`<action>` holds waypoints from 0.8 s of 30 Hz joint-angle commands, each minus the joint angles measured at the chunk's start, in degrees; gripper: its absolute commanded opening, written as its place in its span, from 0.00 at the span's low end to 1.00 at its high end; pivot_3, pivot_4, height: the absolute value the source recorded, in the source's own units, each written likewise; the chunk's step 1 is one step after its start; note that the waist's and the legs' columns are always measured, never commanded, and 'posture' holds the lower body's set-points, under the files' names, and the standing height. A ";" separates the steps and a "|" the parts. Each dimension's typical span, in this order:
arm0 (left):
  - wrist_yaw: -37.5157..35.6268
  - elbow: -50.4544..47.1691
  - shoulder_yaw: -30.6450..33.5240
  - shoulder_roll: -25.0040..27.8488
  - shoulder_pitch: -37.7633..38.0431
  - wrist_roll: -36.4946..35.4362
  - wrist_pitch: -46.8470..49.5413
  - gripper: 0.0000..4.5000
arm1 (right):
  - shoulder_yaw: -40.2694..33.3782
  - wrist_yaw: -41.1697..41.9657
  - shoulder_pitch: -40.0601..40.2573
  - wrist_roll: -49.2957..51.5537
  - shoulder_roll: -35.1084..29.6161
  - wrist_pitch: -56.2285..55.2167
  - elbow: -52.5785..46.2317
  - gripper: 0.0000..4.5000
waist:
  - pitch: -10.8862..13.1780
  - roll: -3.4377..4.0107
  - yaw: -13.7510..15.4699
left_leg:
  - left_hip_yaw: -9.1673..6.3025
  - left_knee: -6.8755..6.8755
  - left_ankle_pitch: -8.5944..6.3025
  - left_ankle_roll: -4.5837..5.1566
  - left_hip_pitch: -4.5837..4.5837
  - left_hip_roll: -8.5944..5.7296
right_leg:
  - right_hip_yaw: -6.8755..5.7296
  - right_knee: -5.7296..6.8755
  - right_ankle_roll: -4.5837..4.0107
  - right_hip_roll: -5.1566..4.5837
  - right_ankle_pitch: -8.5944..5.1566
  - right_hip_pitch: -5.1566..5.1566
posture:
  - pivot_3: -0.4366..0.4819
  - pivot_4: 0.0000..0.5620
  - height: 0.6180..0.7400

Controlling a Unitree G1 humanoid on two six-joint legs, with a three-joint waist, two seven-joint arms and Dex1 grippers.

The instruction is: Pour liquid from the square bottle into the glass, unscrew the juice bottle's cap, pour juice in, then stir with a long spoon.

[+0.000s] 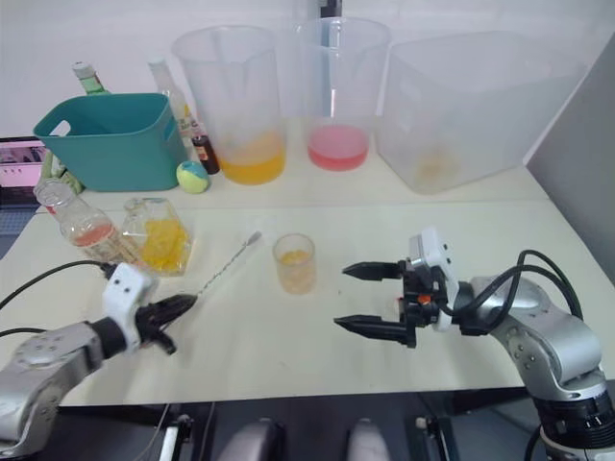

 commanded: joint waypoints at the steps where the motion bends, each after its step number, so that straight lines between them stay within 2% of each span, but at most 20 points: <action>1: -13.73 6.05 5.88 4.64 1.74 -2.41 -9.92 0.01 | -0.51 0.03 -0.28 -0.11 0.21 -1.37 -0.62 1.00 | 0.04 0.05 0.01 | 0.00 -0.01 0.00 0.00 0.00 0.01 | 0.00 -0.02 -0.01 0.00 0.00 0.00 | 0.48 0.27 0.91; 4: -25.42 12.83 8.80 9.59 2.80 -3.97 -15.77 0.01 | -0.28 -0.05 -0.39 -0.58 0.37 -1.61 -0.46 1.00 | 0.07 0.04 0.06 | 0.01 -0.01 0.00 0.00 -0.05 0.03 | -0.04 -0.12 -0.01 0.00 0.00 0.00 | 0.48 0.27 0.91; 6: -32.89 17.63 8.37 13.15 4.34 -2.38 -20.80 0.01 | -0.17 -0.22 -0.41 -0.98 0.60 -1.90 -0.26 1.00 | 0.07 0.03 -0.02 | 0.02 -0.02 0.00 0.00 -0.05 0.07 | -0.06 -0.18 -0.01 0.01 0.00 0.01 | 0.48 0.27 0.91; 9: -38.64 21.33 7.01 15.59 4.96 -1.63 -25.31 0.01 | -0.24 -0.35 -0.44 -1.23 0.85 -1.96 -0.19 1.00 | 0.10 0.07 -0.28 | 0.09 -0.11 0.00 0.00 -0.03 0.09 | -0.03 -0.21 -0.01 0.01 0.00 0.00 | 0.48 0.27 0.91; 11: -41.71 24.83 3.01 16.43 2.12 1.26 -31.03 0.01 | -0.16 -0.48 -0.37 -1.49 1.00 -2.07 -0.20 1.00 | 0.10 0.07 -0.25 | 0.08 -0.12 0.00 0.00 -0.03 0.16 | -0.04 -0.20 -0.02 0.01 0.00 -0.02 | 0.48 0.27 0.91; 15: -41.53 31.34 -4.52 14.68 -6.33 6.98 -38.57 0.01 | -0.29 -0.80 0.00 -1.26 1.12 -1.56 -1.00 1.00 | 0.12 0.04 -0.01 | 0.07 -0.11 0.00 0.00 -0.05 0.11 | -0.06 -0.20 -0.02 0.02 0.01 -0.02 | 0.48 0.27 0.91; 17: -40.12 33.79 -7.72 13.94 -9.96 9.72 -39.39 0.01 | -0.37 -0.86 0.36 -0.99 0.93 -1.09 -1.65 1.00 | 0.13 0.02 0.02 | 0.08 -0.10 0.00 0.00 -0.02 0.08 | -0.05 -0.12 -0.03 0.00 0.02 -0.02 | 0.48 0.27 0.91; 21: -40.38 36.43 -13.25 14.13 -12.21 14.95 -44.05 0.01 | -0.74 -1.36 1.37 -0.13 0.25 0.25 -3.50 1.00 | 0.13 0.00 -0.84 | 0.07 -0.11 -0.01 0.02 -0.08 0.08 | -0.04 0.11 -0.06 0.03 0.04 -0.22 | 0.48 0.27 0.91; 22: -40.31 36.92 -13.96 14.28 -12.08 15.72 -44.89 0.11 | -0.84 -1.52 1.74 -0.07 0.15 0.33 -4.01 1.00 | 0.14 0.00 -1.02 | 0.07 -0.12 -0.02 0.03 -0.08 0.08 | -0.03 0.16 -0.07 0.03 0.05 -0.25 | 0.48 0.27 0.91; 24: -40.44 37.49 -14.72 14.60 -12.10 16.05 -45.17 0.19 | -1.00 -1.82 2.19 0.09 0.07 0.52 -4.63 1.00 | 0.12 0.07 -1.08 | 0.08 -0.13 -0.03 0.05 -0.08 0.10 | -0.02 0.17 -0.08 0.05 0.05 -0.30 | 0.48 0.27 0.91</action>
